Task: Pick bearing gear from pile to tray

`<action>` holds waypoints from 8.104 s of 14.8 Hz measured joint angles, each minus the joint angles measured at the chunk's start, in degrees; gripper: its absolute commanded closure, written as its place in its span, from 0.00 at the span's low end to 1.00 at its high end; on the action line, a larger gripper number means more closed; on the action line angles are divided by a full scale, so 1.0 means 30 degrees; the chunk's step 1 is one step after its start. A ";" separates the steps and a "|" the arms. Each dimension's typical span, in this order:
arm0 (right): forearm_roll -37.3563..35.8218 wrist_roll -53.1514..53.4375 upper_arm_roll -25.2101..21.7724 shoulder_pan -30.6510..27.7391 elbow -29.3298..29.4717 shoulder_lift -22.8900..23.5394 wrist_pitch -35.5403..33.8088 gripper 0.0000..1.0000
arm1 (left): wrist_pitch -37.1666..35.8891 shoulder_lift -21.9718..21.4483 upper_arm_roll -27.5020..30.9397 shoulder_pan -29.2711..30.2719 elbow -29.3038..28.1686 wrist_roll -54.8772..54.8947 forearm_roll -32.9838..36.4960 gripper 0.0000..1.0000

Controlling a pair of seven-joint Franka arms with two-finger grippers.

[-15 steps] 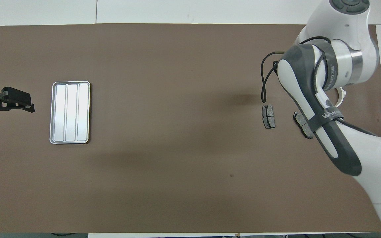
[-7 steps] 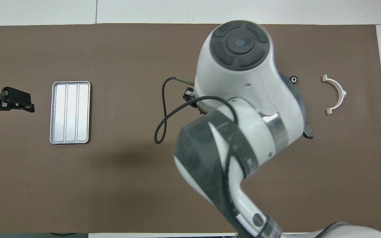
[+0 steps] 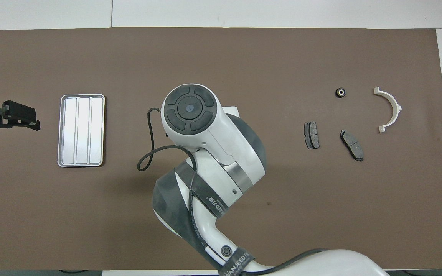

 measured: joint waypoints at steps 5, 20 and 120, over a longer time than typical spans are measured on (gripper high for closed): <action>-0.0188 0.1179 -0.0047 0.0778 -0.0350 0.2563 0.3811 1.00 | 0.0000 0.0000 0.0000 0.0000 0.0000 0.0000 0.0000 0.00; -0.0436 0.1179 -0.0418 0.0552 -0.1219 0.3052 0.4884 0.00 | 0.0000 0.0000 0.0000 0.0000 0.0000 0.0000 0.0000 0.00; -0.0793 -0.3280 0.0777 -0.2157 -0.2346 -0.2111 0.0235 1.00 | 1.1878 0.3819 0.0198 0.0100 -0.8575 0.6438 -0.0069 0.86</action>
